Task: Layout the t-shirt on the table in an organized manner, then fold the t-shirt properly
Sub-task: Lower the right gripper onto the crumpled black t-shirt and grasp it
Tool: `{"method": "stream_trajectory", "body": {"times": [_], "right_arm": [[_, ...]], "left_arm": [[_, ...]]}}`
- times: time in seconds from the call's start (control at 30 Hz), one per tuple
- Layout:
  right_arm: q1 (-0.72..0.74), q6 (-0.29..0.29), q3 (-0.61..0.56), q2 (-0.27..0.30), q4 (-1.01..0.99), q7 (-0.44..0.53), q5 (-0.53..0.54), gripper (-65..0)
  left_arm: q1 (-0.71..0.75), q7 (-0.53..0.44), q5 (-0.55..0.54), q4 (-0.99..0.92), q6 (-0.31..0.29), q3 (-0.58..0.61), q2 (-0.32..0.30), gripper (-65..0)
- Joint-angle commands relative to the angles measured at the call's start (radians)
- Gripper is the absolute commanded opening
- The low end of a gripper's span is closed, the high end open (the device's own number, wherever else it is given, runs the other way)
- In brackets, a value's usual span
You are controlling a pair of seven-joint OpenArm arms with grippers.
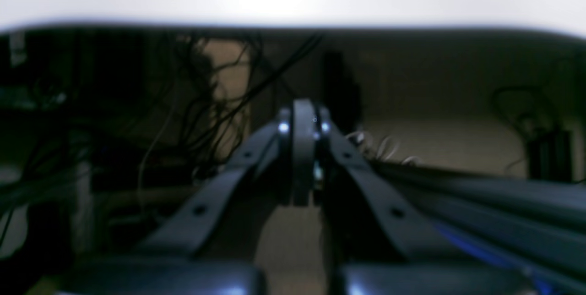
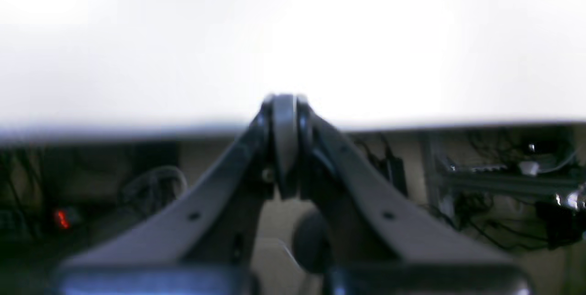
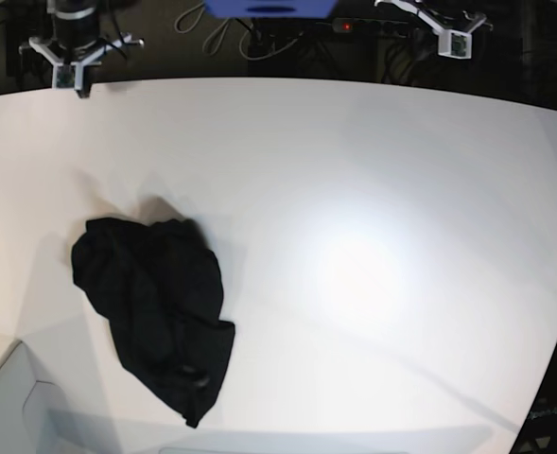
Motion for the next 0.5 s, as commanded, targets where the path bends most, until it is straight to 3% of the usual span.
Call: {"method": "stream_trajectory", "body": {"times": [0.0, 0.13, 0.27, 0.47], "right_arm": [[0.010, -0.001, 0.005, -0.005, 0.055, -0.005, 0.000, -65.0], [0.091, -0.001, -0.001, -0.048, 0.155, -0.122, 0.000, -65.0], [0.205, 0.001, -0.001, -0.074, 0.158, -0.226, 0.000, -64.0], [0.345, 0.003, -0.004, -0.069, 0.156, -0.364, 0.000, -45.4]], "left_arm": [[0.018, -0.024, -0.001, 0.042, -0.002, -0.003, -0.007, -65.0], [0.033, -0.024, -0.006, 0.116, -0.002, -0.048, 0.002, -65.0], [0.036, -0.024, -0.006, 0.170, -0.002, -0.143, 0.052, -65.0], [0.029, -0.024, -0.006, 0.182, -0.002, -0.246, 0.090, -65.0]]}}
